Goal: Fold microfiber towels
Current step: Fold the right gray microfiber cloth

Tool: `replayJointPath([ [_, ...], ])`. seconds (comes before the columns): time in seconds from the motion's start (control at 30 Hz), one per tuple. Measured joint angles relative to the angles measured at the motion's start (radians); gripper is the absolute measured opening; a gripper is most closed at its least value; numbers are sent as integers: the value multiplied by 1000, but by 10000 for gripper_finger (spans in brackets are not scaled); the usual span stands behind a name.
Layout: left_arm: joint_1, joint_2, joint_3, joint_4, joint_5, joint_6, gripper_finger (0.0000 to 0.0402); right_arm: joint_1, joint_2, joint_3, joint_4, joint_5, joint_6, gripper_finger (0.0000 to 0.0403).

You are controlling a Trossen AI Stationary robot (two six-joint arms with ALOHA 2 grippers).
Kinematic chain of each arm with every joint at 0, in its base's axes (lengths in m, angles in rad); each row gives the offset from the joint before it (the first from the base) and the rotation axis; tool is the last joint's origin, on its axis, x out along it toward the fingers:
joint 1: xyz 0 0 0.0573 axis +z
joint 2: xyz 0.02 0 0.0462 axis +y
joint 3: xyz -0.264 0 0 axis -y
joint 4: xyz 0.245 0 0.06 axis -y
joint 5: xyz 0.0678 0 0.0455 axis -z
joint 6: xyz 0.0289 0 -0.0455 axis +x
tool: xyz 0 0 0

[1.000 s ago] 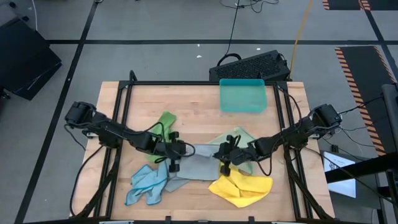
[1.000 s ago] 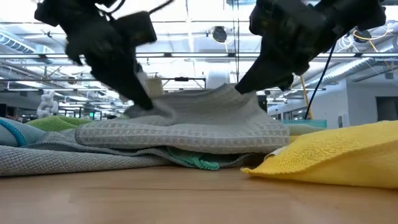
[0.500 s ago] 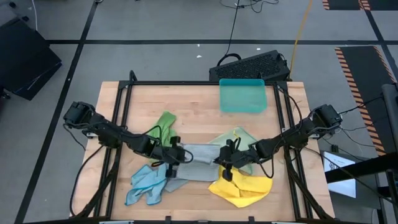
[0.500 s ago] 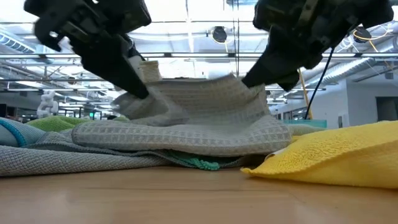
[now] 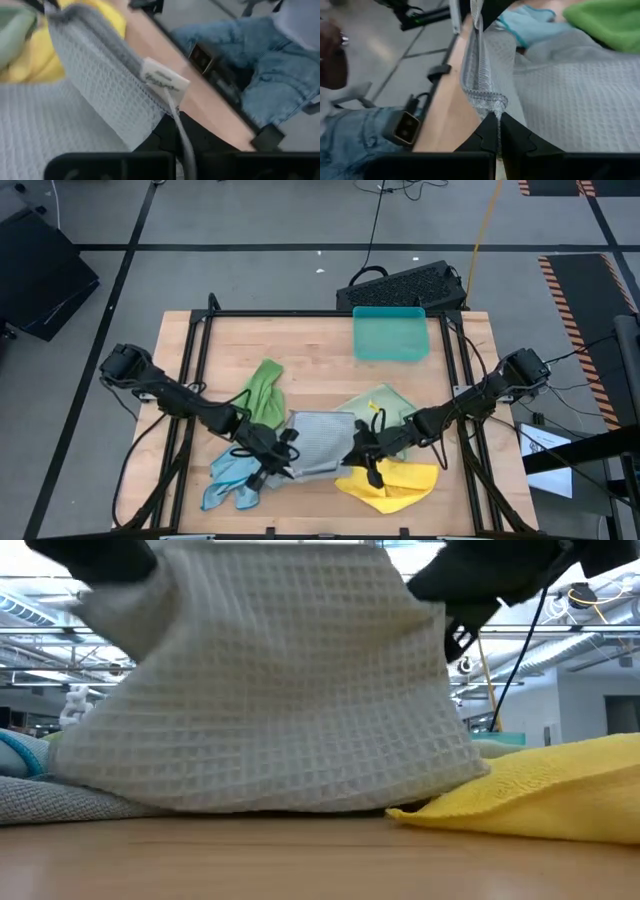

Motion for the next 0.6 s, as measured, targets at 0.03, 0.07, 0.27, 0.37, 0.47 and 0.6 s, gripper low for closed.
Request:
replayJointPath([
  [0.03, -4, -1, 2, 10, 1, -2, 7, 2, 0, 0, 4, -10, 0, 4],
  [0.07, -7, -1, 1, 13, 0, -8, 10, 5, 0, 0, 7, -13, 4, 4],
  [0.27, -41, 3, 0, 80, 0, -70, 6, 52, 0, 0, 32, -32, 43, 4],
  [0.37, -69, 4, 0, 134, -7, -76, 7, 81, 0, 0, 73, -29, 43, 4],
  [0.47, -97, 4, 0, 155, -39, -76, 7, 107, 0, 1, 109, -15, 48, 4],
  [0.6, -123, 4, 0, 158, -117, -125, 5, 136, 0, -1, 119, 72, 80, 4],
])
